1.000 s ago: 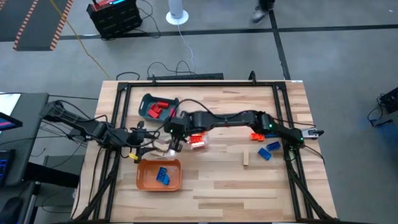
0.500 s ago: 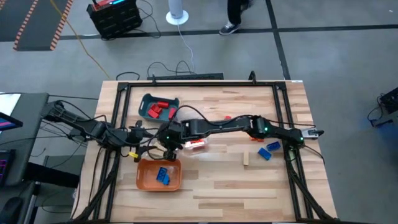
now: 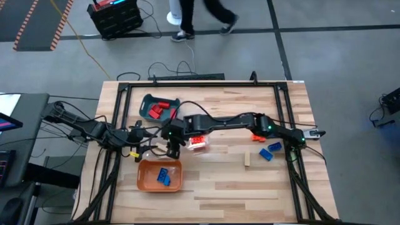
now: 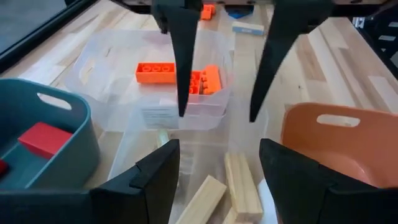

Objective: Sort blocks
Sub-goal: Put the orange game piece into the right transparent bin

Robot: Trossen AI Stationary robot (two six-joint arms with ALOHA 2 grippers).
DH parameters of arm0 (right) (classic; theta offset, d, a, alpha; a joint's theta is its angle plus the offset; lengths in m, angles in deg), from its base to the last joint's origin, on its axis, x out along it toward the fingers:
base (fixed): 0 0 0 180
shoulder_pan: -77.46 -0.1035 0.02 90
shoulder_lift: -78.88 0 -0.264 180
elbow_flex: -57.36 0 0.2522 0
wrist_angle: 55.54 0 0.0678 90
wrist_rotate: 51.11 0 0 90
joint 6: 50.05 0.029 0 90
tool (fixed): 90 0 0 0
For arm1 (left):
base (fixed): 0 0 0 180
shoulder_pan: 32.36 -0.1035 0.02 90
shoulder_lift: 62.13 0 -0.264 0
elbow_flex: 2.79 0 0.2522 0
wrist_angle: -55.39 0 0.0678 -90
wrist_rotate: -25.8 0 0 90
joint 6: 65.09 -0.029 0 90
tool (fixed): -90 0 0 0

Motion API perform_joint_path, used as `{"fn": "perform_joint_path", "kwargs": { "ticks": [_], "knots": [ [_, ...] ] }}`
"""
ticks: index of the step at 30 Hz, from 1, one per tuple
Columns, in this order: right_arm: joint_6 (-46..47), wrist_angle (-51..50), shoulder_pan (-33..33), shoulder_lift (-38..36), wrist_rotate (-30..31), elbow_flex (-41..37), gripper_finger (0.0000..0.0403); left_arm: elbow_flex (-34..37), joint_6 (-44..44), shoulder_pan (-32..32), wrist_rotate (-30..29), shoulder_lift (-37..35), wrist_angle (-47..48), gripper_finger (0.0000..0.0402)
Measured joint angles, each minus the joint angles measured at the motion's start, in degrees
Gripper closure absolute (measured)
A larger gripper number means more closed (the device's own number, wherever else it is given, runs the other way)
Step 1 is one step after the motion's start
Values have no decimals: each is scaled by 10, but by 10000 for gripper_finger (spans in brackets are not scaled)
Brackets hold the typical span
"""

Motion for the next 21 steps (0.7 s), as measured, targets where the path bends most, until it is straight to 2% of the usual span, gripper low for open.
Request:
{"fn": "perform_joint_path", "kwargs": {
  "ticks": [2, 7, 15, 19, 21],
  "knots": [
    [0, -52, 3, -16, 7, -2, 194, 0, -2, 0, 0, 0, -5, 184],
    [14, -206, 19, -81, 90, -1, 198, 0, -17, 5, 0, 0, -20, 184],
    [38, -440, 46, -106, 168, -1, 207, 0, -36, 5, 0, 2, -24, 184],
    [50, -434, 90, -107, 154, -58, 207, 0, -68, 6, 0, 1, -45, 184],
    [108, -450, 120, -106, 150, -87, 207, 0, -87, 6, -1, -1, -68, 184]
  ]
}}
